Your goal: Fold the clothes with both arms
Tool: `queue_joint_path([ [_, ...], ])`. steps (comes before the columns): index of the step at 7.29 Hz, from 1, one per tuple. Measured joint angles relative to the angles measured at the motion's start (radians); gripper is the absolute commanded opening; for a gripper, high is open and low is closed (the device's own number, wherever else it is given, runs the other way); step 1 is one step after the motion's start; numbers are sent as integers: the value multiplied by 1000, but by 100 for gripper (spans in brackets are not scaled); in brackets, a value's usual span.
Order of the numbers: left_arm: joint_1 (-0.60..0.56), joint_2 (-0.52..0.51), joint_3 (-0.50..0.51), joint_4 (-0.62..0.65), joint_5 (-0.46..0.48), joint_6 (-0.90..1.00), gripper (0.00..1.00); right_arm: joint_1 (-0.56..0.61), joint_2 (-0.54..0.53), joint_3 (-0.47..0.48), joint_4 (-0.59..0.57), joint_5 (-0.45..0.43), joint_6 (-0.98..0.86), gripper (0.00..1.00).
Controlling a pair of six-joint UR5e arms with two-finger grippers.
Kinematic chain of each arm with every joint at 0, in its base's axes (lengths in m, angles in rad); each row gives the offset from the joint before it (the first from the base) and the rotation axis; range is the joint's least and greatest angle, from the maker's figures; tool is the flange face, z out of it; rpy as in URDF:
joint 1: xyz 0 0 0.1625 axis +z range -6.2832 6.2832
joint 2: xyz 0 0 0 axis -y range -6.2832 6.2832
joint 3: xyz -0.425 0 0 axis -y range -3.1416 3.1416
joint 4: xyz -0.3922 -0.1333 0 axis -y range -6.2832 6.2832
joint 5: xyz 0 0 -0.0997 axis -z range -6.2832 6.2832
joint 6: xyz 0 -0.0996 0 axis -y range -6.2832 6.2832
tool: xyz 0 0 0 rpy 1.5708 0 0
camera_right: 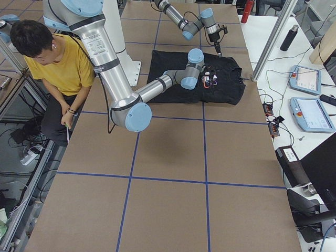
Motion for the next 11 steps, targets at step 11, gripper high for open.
queue_joint_path([
  [11,161,528,-694,7,-55,-366,99,-622,-478,576,-518,-468,410,77],
])
